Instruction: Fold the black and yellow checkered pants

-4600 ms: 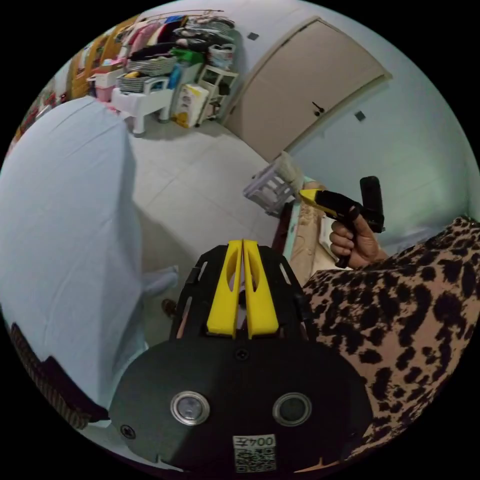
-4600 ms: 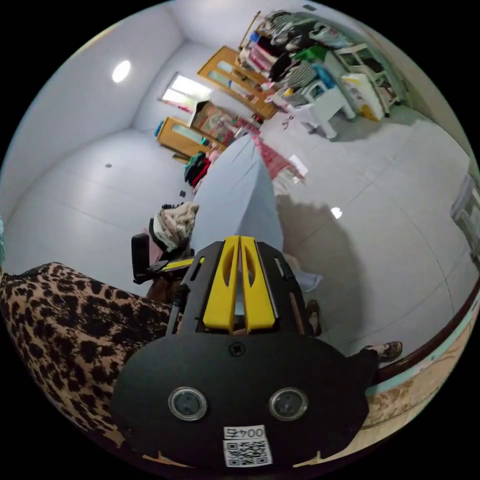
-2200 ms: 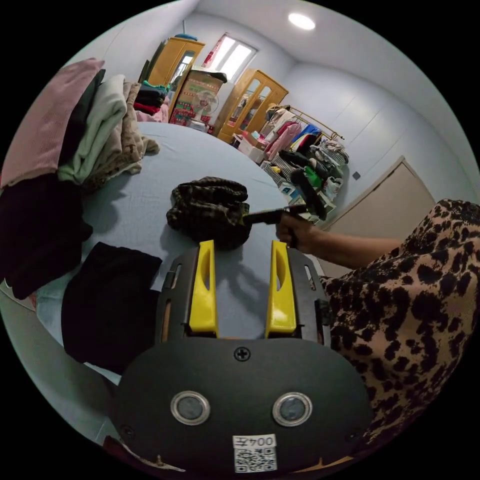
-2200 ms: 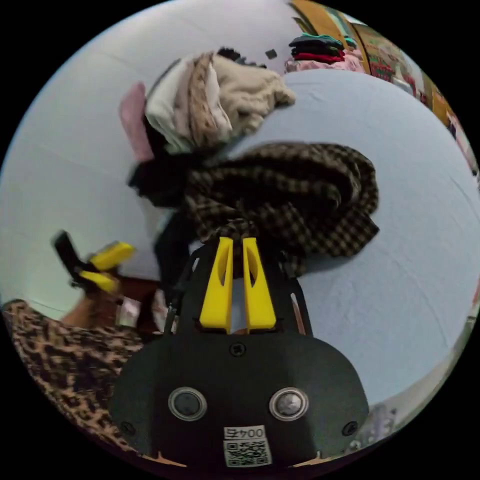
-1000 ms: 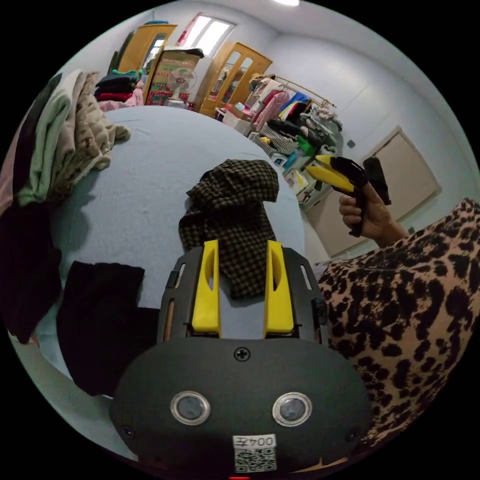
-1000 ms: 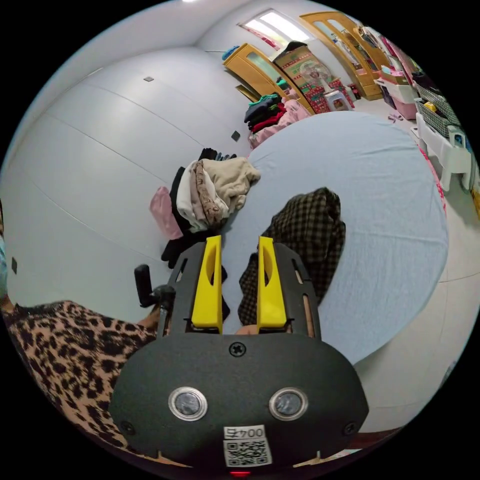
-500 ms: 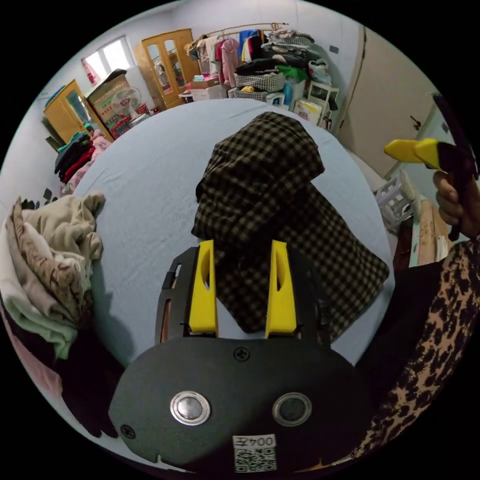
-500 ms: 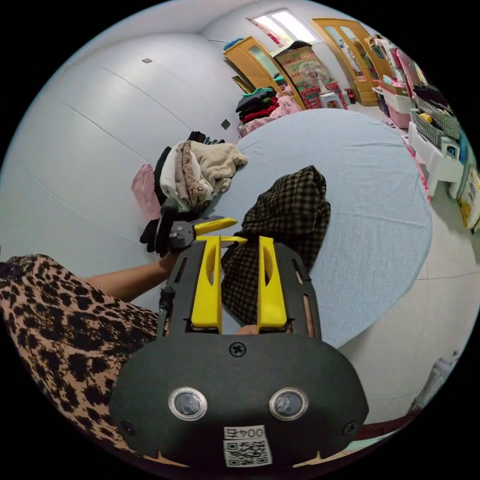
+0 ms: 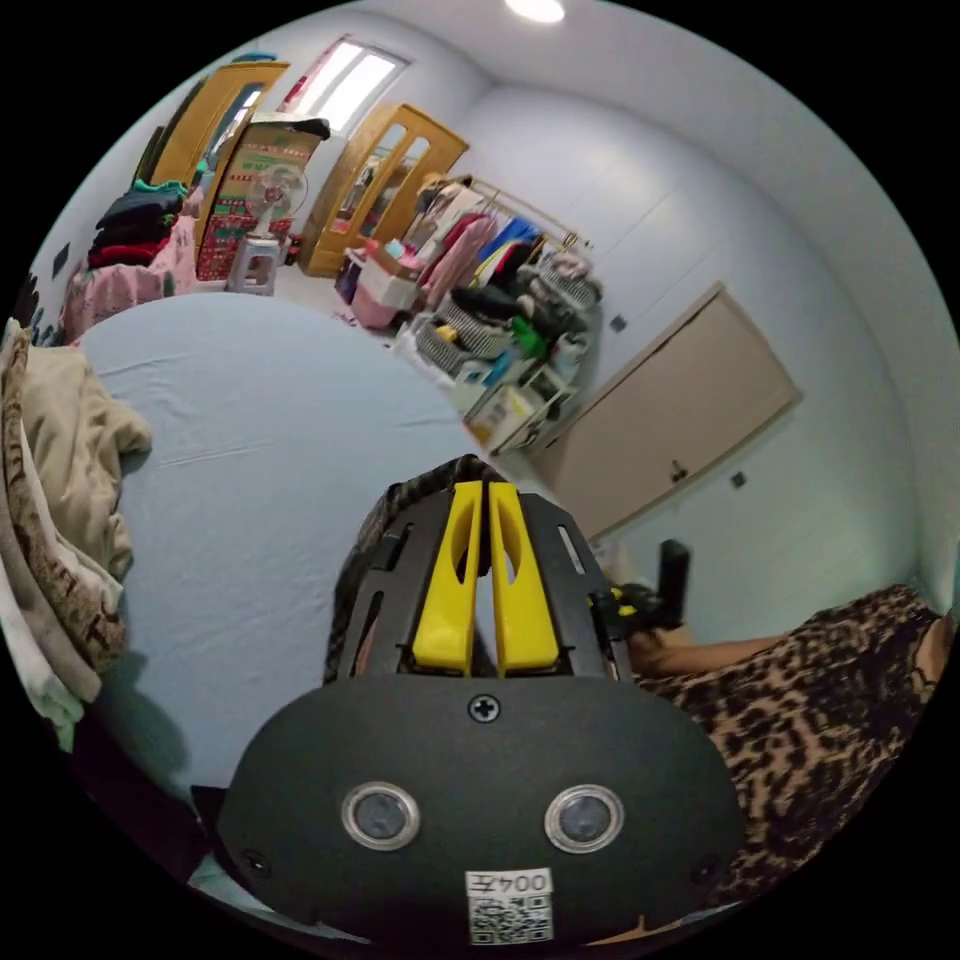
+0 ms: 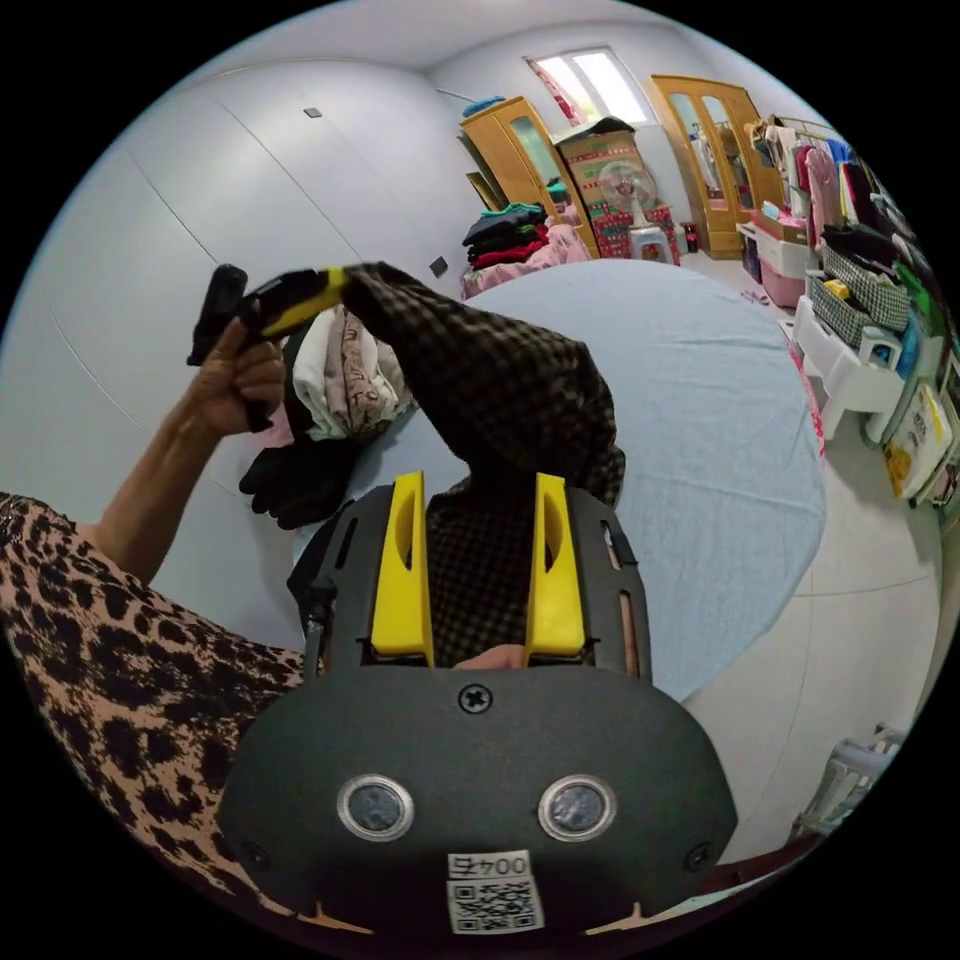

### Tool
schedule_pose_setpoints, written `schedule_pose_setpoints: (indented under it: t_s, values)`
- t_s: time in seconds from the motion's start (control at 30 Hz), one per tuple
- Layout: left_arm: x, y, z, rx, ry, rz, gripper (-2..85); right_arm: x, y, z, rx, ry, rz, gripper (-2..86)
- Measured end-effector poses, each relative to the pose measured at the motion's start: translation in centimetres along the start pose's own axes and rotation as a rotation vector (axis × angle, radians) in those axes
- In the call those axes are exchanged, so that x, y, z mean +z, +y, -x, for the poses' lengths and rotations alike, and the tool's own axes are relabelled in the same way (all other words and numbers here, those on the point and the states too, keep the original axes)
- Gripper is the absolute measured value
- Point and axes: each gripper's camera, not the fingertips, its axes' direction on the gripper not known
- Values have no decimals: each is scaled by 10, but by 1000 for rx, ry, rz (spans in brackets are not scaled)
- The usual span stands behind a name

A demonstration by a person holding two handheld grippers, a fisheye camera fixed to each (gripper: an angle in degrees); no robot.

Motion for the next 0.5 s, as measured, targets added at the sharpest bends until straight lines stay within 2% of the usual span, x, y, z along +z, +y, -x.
schedule_pose_setpoints:
  t_s: [0.17,0.3,0.5]
  values:
    - [-45,-12,-25,-1,97,-90,10,1,-10,30,-41,-35,-30,184]
    - [-78,-17,-43,14,82,-153,9,4,-4,56,-32,-128,-8,203]
    - [-127,-26,-65,38,157,-240,9,-9,5,89,-91,-104,-46,207]
